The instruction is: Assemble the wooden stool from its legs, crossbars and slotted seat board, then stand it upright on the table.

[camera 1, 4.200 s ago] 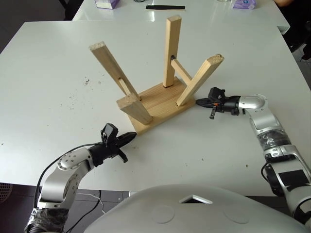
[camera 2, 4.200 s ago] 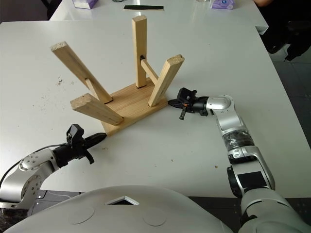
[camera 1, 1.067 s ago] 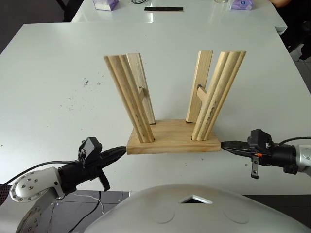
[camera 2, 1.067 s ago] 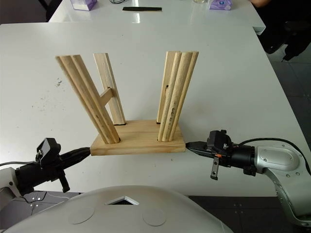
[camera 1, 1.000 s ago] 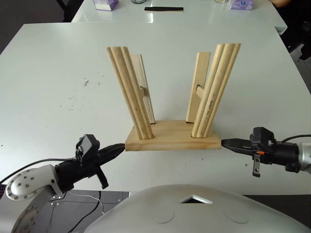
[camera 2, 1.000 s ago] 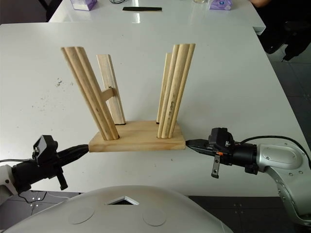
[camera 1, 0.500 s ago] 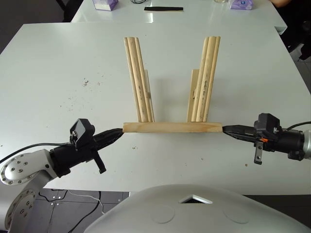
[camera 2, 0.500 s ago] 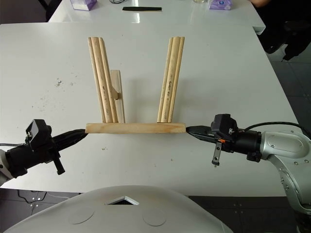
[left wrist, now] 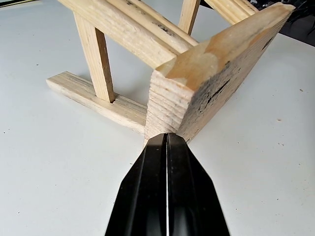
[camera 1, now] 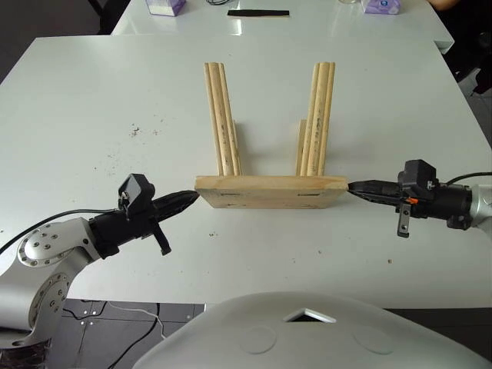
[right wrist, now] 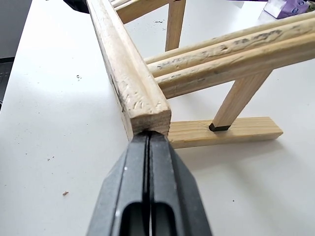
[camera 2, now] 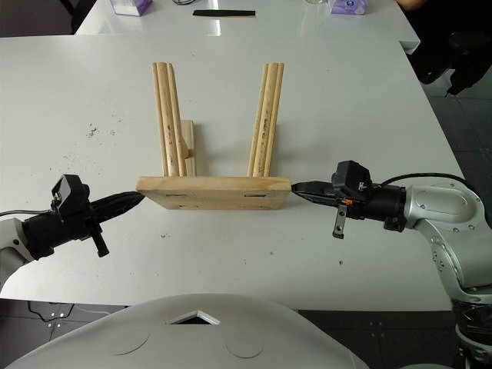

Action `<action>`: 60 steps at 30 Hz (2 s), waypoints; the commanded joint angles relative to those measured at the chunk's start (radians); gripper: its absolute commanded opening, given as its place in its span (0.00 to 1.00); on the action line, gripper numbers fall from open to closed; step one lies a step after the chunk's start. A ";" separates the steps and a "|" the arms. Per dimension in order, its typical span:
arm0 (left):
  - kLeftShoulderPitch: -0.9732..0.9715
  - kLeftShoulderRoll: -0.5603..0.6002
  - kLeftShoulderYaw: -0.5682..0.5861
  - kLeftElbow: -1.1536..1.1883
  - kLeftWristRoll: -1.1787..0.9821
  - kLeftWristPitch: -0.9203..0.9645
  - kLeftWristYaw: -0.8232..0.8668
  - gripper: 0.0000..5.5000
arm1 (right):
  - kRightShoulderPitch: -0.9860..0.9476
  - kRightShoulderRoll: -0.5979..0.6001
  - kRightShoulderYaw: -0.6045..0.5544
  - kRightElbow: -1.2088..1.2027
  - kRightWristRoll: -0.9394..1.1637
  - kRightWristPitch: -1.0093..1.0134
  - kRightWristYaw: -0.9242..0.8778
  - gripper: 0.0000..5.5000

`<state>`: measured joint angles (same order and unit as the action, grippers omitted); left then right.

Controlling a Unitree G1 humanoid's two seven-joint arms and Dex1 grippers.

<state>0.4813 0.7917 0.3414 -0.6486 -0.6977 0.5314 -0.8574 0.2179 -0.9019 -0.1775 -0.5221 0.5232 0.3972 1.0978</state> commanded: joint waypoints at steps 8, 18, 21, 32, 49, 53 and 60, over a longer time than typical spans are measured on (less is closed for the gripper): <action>-0.015 0.080 -0.037 0.365 0.275 -0.222 -0.131 0.05 | -0.044 -0.070 0.050 0.357 -0.230 -0.259 0.088 0.07; -0.177 0.030 -0.226 0.421 0.379 -0.376 -0.172 0.32 | -0.126 0.014 0.175 0.355 -0.247 -0.285 0.099 0.34; -0.213 0.027 -0.255 0.442 0.386 -0.402 -0.197 0.41 | -0.133 0.008 0.184 0.344 -0.232 -0.275 0.125 0.43; -0.272 -0.001 -0.355 0.531 0.433 -0.515 -0.250 0.62 | -0.188 0.047 0.276 0.294 -0.261 -0.220 0.114 0.69; -0.411 -0.078 -0.455 0.649 0.479 -0.630 -0.273 0.62 | -0.338 0.154 0.432 0.498 -0.336 -0.267 0.128 0.69; -0.415 -0.084 -0.458 0.641 0.460 -0.633 -0.286 0.62 | -0.344 0.164 0.433 0.509 -0.324 -0.266 0.146 0.69; -0.423 -0.090 -0.465 0.639 0.454 -0.664 -0.315 0.46 | -0.363 0.190 0.438 0.536 -0.319 -0.269 0.166 0.56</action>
<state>0.0724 0.7027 -0.1146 -0.0070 -0.2410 -0.1182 -1.1585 -0.1285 -0.7261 0.2519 0.0111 0.1958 0.1332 1.2565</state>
